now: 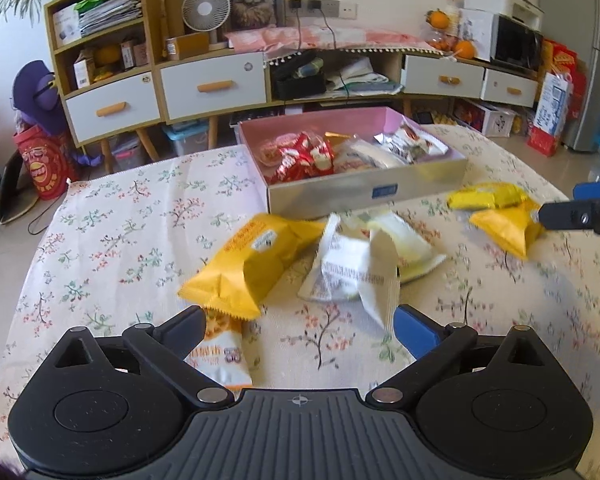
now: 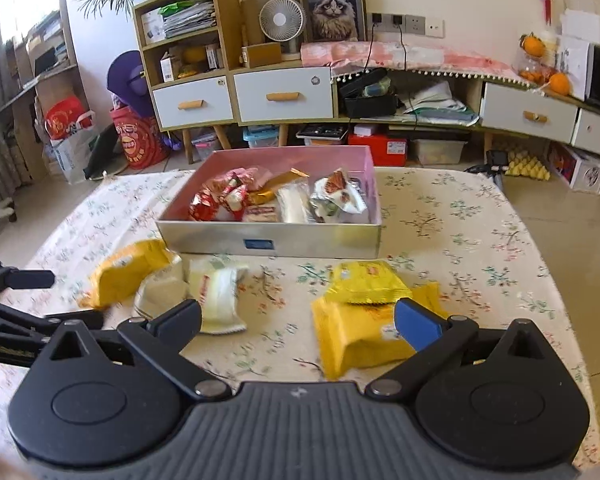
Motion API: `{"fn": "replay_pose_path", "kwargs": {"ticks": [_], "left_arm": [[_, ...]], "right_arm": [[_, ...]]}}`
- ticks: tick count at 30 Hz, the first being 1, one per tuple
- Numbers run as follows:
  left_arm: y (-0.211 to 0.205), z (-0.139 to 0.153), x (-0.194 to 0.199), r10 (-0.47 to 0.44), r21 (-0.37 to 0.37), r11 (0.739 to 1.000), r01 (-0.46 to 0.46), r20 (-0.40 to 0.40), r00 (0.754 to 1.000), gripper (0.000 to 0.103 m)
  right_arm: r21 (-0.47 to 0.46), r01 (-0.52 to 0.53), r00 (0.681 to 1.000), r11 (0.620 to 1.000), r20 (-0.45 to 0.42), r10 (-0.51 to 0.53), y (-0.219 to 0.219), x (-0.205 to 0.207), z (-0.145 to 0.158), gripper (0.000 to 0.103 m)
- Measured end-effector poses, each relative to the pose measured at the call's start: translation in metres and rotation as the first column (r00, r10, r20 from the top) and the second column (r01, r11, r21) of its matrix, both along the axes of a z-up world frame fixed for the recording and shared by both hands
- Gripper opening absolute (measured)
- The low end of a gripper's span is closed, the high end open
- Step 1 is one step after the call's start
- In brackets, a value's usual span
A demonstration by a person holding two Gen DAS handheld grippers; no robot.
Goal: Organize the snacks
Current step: 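Withdraw both tools from the box toward the remaining snacks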
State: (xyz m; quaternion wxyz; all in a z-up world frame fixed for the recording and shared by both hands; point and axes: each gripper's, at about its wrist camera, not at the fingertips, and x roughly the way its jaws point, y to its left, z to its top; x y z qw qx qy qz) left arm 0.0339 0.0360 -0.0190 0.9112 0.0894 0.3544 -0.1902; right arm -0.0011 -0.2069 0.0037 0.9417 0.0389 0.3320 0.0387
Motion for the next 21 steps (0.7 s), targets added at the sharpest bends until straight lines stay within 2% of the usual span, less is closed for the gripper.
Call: {"fn": "replay_pose_path", "kwargs": {"ticks": [8,21], "left_arm": [[0.002,-0.019,-0.007,-0.039,0.003,0.999,0.039,-0.021,0.999,0.101],[-0.037,-0.037,-0.003,-0.106,0.005,0.994,0.106,0.0,0.994,0.101]], "right_arm": [[-0.074,-0.035,0.999,0.997,0.029,0.037,-0.009,-0.021,-0.017,0.103],[-0.118,-0.034,0.999,0.992,-0.033,0.03,-0.018,-0.012,-0.035,0.103]]}}
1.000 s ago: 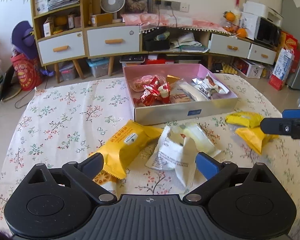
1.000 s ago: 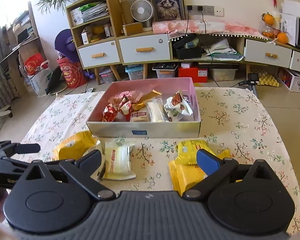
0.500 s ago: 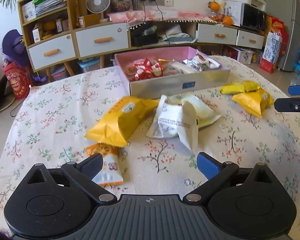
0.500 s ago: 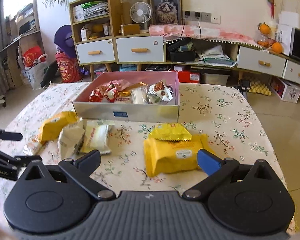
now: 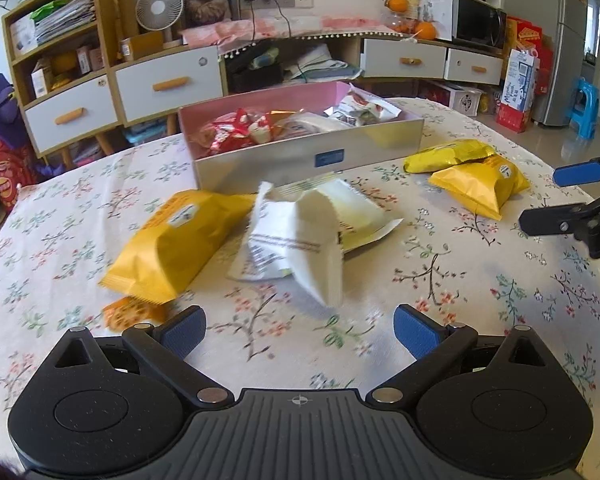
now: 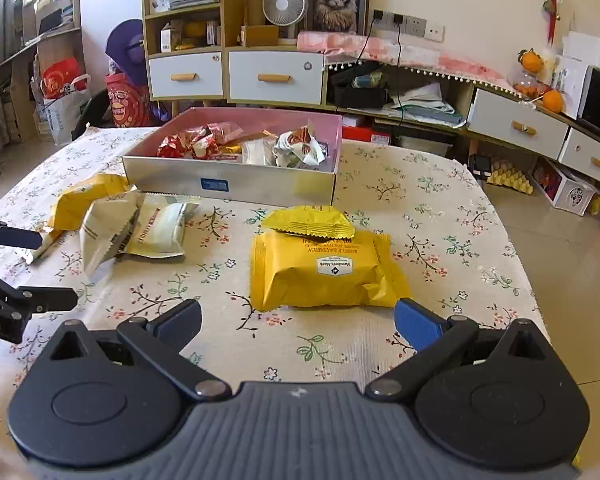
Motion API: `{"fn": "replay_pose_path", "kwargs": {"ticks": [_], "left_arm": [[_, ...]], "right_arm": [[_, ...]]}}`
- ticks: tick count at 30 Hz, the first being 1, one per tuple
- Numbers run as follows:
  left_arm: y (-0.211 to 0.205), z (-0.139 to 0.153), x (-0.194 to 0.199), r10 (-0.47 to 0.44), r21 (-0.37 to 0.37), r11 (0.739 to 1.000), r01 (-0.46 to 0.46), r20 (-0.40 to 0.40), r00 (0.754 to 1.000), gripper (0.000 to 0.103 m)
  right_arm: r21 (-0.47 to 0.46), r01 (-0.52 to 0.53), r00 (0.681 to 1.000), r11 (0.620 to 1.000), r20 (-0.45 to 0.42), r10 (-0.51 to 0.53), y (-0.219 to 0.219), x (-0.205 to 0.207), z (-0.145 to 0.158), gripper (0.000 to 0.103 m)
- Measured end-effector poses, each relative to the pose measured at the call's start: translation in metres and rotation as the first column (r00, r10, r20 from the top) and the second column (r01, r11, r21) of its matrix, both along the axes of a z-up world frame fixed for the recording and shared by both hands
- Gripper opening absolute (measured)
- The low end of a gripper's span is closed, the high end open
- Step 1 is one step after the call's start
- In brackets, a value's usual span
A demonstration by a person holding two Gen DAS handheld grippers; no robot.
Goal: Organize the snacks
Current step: 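Withdraw both tools from the box toward the remaining snacks, then grasp the white cream-bread pack with the left tool while the right grasps a yellow waffle-sandwich pack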
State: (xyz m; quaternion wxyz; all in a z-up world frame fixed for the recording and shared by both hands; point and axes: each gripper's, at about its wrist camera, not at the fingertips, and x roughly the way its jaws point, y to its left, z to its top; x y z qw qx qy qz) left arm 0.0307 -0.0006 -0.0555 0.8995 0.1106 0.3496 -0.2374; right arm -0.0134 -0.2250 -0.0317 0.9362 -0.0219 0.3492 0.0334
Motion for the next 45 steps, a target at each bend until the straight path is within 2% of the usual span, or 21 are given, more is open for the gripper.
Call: {"fn": "replay_pose_path", "kwargs": {"ticks": [7,12,17,23,27,32,38,43,45], "left_arm": [[-0.016,-0.002,0.012,0.007,-0.006,1.0,-0.007,0.028,1.0,0.1],[-0.024,0.001,0.02,0.011,-0.022,1.0,-0.01,0.041,0.999,0.099],[-0.025,0.004,0.029,0.042,-0.04,0.998,-0.04,0.043,0.998,0.094],[-0.023,0.006,0.037,0.065,-0.059,0.996,-0.063,0.025,0.998,0.076],[-0.023,0.004,0.039,0.065,-0.045,0.997,-0.064,0.008,0.998,0.056],[-0.02,0.006,0.038,0.065,-0.041,0.997,-0.066,-0.011,0.998,0.054],[-0.016,0.007,0.035,0.064,-0.03,0.997,-0.065,-0.04,0.997,0.051],[-0.013,0.009,0.033,0.056,-0.028,0.998,-0.058,-0.066,0.996,0.051],[-0.012,0.009,0.032,0.05,-0.036,0.998,-0.052,-0.072,0.996,0.056]], "right_arm": [[-0.036,-0.033,0.999,0.999,0.002,0.033,-0.001,0.013,-0.007,0.103],[-0.066,-0.086,0.996,0.994,0.031,0.088,-0.011,0.022,0.002,0.103],[-0.012,-0.11,0.994,0.994,0.014,0.11,-0.032,0.037,0.007,0.103],[0.064,-0.101,0.993,0.993,-0.049,0.104,-0.049,0.053,-0.004,0.103],[0.148,-0.111,0.987,0.983,-0.096,0.126,-0.049,0.054,-0.01,0.103],[0.142,-0.18,0.973,0.973,-0.119,0.197,-0.036,0.047,-0.008,0.102],[0.172,-0.288,0.942,0.942,-0.127,0.311,-0.019,0.032,0.0,0.099],[0.177,-0.382,0.906,0.907,-0.124,0.405,-0.001,0.022,0.007,0.097],[0.157,-0.408,0.896,0.899,-0.121,0.427,0.004,0.019,0.009,0.097]]}}
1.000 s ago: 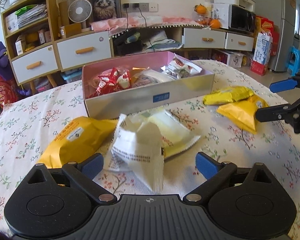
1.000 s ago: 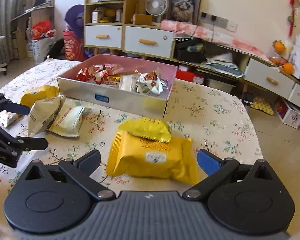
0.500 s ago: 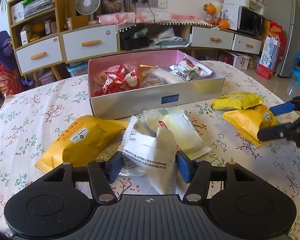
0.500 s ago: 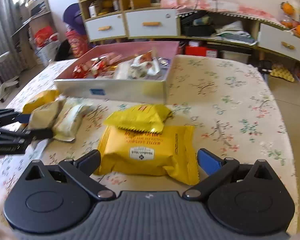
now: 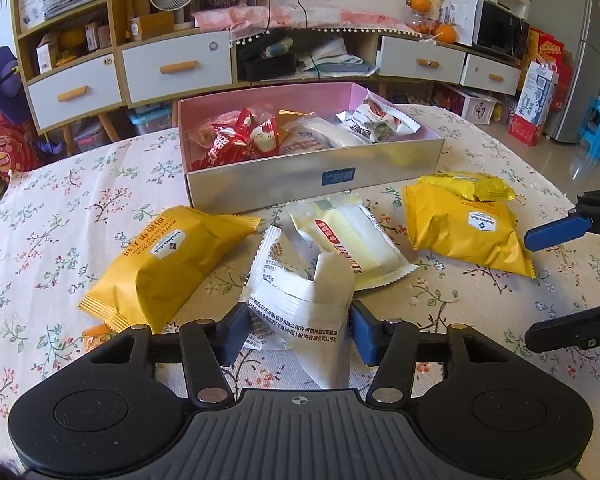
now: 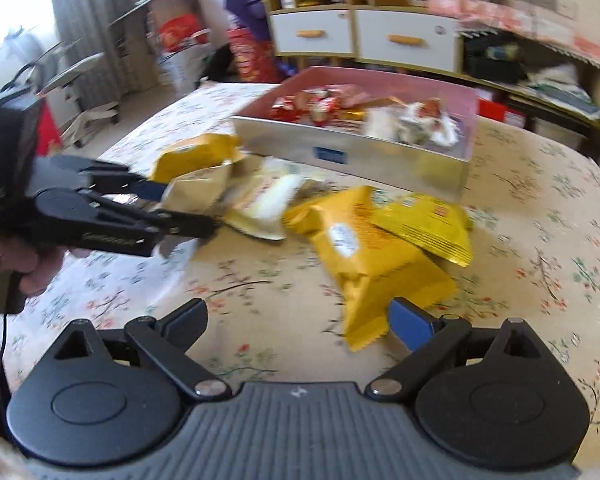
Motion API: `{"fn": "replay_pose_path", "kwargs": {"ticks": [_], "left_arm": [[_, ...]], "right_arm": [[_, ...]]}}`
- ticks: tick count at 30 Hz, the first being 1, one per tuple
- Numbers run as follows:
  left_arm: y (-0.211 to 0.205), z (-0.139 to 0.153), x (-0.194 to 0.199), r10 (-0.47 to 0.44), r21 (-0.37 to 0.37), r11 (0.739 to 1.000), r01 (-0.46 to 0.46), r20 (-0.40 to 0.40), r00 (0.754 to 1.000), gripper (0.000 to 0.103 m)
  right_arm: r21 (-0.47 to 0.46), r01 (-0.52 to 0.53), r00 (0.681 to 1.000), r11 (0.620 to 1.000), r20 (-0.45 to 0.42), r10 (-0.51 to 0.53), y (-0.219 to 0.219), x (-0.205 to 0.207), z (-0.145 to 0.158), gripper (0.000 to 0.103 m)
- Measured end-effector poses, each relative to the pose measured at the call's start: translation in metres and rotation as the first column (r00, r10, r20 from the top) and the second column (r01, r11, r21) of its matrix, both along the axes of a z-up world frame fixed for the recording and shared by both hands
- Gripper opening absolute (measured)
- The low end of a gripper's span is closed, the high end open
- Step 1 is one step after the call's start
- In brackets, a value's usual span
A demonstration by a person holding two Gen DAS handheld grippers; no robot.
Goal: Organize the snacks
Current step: 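Grasp the white cream-bread pack with the left tool while the right grasps a yellow waffle-sandwich pack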
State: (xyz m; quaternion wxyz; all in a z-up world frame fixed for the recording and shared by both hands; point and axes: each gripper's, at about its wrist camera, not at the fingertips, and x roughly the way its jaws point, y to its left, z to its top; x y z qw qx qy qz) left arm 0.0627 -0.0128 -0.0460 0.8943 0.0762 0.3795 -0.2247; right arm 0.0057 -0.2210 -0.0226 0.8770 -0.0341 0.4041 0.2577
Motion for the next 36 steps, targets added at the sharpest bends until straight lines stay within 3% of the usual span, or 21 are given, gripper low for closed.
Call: {"fn": "replay_pose_path", "kwargs": {"ticks": [5,7,14,18,20,27,31,36], "left_arm": [[-0.005,0.0,-0.003,-0.017,0.005,1.0,0.017,0.024,1.0,0.061],[-0.01,0.0,-0.003,-0.028,0.016,0.999,0.027,0.036,0.999,0.07],[-0.021,-0.003,0.003,-0.031,0.054,0.998,0.028,0.051,0.998,0.073],[-0.016,-0.004,0.007,-0.02,0.045,0.999,0.018,0.034,0.999,0.072],[-0.012,-0.004,0.008,-0.02,0.04,0.999,0.02,0.02,1.0,0.072],[0.004,-0.001,0.012,0.02,0.006,1.0,-0.02,-0.013,1.0,0.062],[0.004,-0.001,0.012,0.025,0.013,1.0,-0.024,-0.013,1.0,0.055],[0.0,-0.001,0.013,0.03,0.025,0.999,-0.03,-0.008,1.0,0.054]], "right_arm": [[-0.07,0.047,0.998,0.996,0.038,-0.045,-0.004,0.004,0.0,0.098],[-0.088,0.083,0.996,0.993,0.044,-0.079,-0.01,0.009,-0.002,0.098],[-0.123,0.144,0.99,0.982,0.018,-0.143,-0.01,0.034,-0.016,0.098],[-0.166,0.126,0.992,0.978,0.023,-0.124,0.003,0.039,-0.022,0.098],[-0.171,0.102,0.995,0.98,0.002,-0.103,0.009,0.039,-0.024,0.091],[-0.154,-0.053,0.998,0.987,-0.022,0.05,0.031,0.02,-0.015,0.084],[-0.165,-0.024,1.0,0.986,0.005,0.025,0.034,0.024,-0.01,0.085],[-0.134,0.046,0.998,0.99,-0.024,-0.05,0.033,0.038,-0.012,0.083]]}}
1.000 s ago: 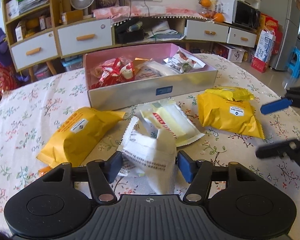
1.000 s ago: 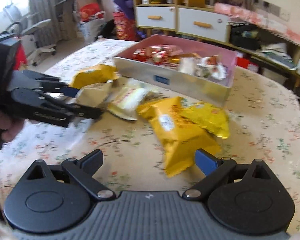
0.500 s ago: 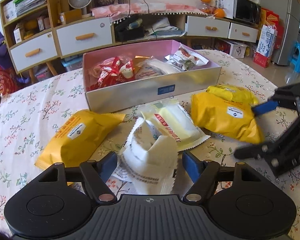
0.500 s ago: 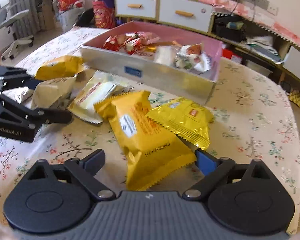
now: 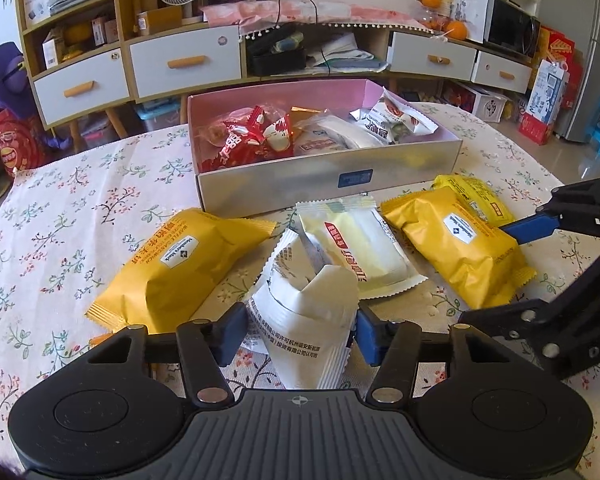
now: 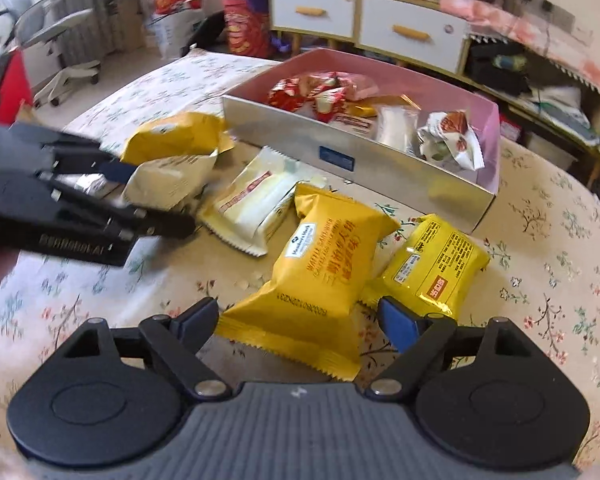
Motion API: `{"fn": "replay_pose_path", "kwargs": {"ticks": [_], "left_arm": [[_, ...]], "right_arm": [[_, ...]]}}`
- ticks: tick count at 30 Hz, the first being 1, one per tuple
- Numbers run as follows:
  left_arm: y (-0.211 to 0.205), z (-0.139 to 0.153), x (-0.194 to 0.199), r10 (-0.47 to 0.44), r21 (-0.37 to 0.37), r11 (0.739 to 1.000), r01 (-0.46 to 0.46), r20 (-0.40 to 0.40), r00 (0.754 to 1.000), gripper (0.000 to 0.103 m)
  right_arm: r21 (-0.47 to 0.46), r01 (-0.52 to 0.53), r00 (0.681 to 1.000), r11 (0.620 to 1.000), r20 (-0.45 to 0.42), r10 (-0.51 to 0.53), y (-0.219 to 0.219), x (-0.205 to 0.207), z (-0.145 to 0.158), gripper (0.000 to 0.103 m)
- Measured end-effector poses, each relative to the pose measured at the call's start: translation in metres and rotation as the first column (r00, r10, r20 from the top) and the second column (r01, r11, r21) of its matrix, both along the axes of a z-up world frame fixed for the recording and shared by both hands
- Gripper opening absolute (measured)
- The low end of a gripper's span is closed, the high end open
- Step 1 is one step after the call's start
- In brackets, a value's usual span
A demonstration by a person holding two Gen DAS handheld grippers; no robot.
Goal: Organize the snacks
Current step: 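Grasp the white cream-bread pack with the left tool while the right grasps a yellow waffle-sandwich pack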
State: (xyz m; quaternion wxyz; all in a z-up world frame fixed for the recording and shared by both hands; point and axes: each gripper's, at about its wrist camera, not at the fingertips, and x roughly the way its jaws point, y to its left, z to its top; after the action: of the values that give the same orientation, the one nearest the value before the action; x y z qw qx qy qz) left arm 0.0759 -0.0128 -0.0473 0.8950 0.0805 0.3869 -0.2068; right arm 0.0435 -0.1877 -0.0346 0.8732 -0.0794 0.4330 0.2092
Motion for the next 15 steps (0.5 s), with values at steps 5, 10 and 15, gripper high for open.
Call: {"fn": "replay_pose_path", "kwargs": {"ticks": [5,10,15], "left_arm": [[-0.001,0.0,0.001,0.013,0.011,1.0,-0.013,0.003,1.0,0.052],[-0.002,0.0,0.002,0.025,0.017,1.0,-0.025,0.004,1.0,0.049],[0.001,0.001,0.002,0.04,0.011,0.999,-0.04,-0.007,0.999,0.048]], "right_arm": [[0.065,0.044,0.999,0.997,-0.029,-0.042,0.005,0.008,0.001,0.078],[0.142,0.104,0.992,0.984,-0.092,-0.092,0.007,0.016,0.0,0.079],[0.178,0.181,0.977,0.967,-0.145,-0.156,0.005,0.022,-0.002,0.078]]}}
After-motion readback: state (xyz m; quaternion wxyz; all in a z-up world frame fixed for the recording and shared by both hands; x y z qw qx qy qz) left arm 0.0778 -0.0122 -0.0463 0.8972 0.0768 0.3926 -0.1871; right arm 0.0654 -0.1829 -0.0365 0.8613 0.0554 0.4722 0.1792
